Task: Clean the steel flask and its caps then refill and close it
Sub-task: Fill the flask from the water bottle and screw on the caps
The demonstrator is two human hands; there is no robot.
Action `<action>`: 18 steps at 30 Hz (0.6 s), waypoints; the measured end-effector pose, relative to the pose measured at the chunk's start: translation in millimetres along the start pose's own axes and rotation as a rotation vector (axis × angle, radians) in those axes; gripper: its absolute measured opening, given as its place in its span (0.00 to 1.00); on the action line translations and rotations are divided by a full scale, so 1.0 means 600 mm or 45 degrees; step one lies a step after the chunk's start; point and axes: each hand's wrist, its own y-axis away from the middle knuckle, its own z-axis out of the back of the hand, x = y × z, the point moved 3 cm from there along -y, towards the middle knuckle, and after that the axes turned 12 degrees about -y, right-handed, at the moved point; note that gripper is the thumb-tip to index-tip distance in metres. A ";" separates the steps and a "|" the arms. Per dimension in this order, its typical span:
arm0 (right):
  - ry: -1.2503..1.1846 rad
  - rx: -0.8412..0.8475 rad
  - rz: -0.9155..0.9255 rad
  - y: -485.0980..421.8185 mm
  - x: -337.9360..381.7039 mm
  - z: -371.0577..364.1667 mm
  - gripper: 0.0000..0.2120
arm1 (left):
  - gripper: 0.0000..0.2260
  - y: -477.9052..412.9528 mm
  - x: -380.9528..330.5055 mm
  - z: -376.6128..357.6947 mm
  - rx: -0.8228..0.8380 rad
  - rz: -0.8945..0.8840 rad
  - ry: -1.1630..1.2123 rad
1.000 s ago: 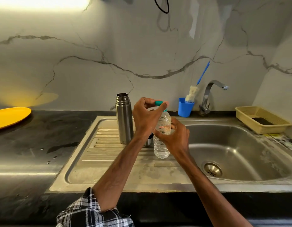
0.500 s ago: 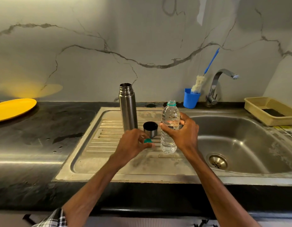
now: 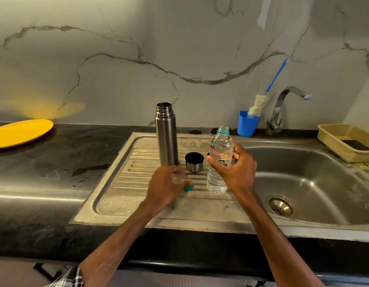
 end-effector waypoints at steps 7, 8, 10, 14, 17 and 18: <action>0.003 0.116 -0.067 -0.004 -0.003 0.002 0.27 | 0.38 -0.081 0.050 0.087 -0.383 0.271 0.266; 0.008 0.139 -0.078 -0.004 -0.004 0.002 0.28 | 0.46 -0.103 0.048 0.091 -0.240 0.344 0.327; 0.021 0.165 -0.084 -0.007 0.000 0.005 0.29 | 0.55 -0.143 0.036 0.095 -0.013 0.372 0.418; 0.010 0.176 -0.052 -0.015 0.007 0.008 0.25 | 0.49 -0.182 0.020 0.085 0.036 0.271 0.480; 0.021 0.201 -0.054 -0.027 0.012 0.008 0.25 | 0.37 -0.185 0.026 0.086 -0.116 0.196 0.416; 0.029 0.212 -0.049 -0.031 0.013 0.007 0.25 | 0.36 -0.183 0.027 0.089 -0.154 0.157 0.392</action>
